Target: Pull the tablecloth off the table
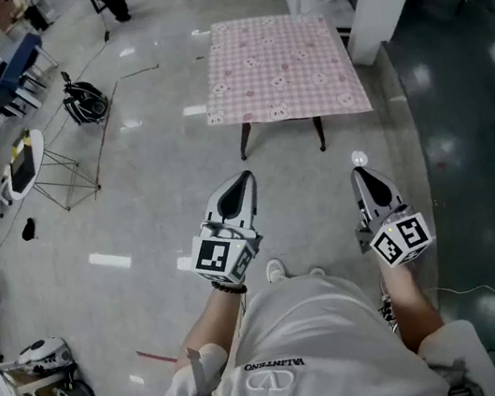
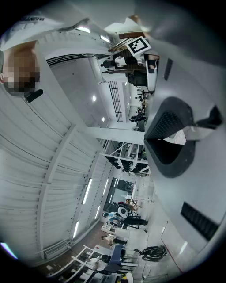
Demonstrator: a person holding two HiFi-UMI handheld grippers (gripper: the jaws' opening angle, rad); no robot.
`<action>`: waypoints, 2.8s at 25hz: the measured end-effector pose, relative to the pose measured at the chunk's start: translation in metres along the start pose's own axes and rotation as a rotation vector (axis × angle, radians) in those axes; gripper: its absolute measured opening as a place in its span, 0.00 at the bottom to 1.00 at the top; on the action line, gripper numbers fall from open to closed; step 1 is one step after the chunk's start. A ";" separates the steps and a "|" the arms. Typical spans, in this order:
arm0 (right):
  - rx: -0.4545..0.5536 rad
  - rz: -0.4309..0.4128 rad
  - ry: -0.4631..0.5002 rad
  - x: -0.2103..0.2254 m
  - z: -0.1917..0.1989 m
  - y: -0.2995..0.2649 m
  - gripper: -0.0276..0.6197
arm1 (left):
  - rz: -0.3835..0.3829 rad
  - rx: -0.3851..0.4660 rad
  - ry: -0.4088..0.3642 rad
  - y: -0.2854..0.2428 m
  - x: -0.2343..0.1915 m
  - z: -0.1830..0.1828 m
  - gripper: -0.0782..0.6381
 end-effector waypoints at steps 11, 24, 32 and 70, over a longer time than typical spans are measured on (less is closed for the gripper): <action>0.019 -0.061 -0.283 0.007 0.021 -0.012 0.06 | 0.105 0.046 0.220 0.004 -0.007 0.006 0.12; 0.074 -0.102 -0.582 0.002 0.044 -0.060 0.06 | 0.226 0.168 0.962 -0.003 -0.068 0.058 0.15; 0.128 -0.088 -0.729 0.018 0.068 -0.101 0.07 | 0.218 0.136 1.095 -0.030 -0.102 0.101 0.16; -0.014 -0.100 -0.974 0.187 0.134 -0.193 0.18 | 0.037 -0.087 1.054 -0.195 -0.096 0.186 0.31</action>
Point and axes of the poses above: the fingertips, and each gripper's own axes: y backward along the fingers, x to its right, z out of its underside, the point moved 7 cm from there along y, backward along the fingers, and after that the axes turned 4 degrees about -z, right-handed, at the moved point
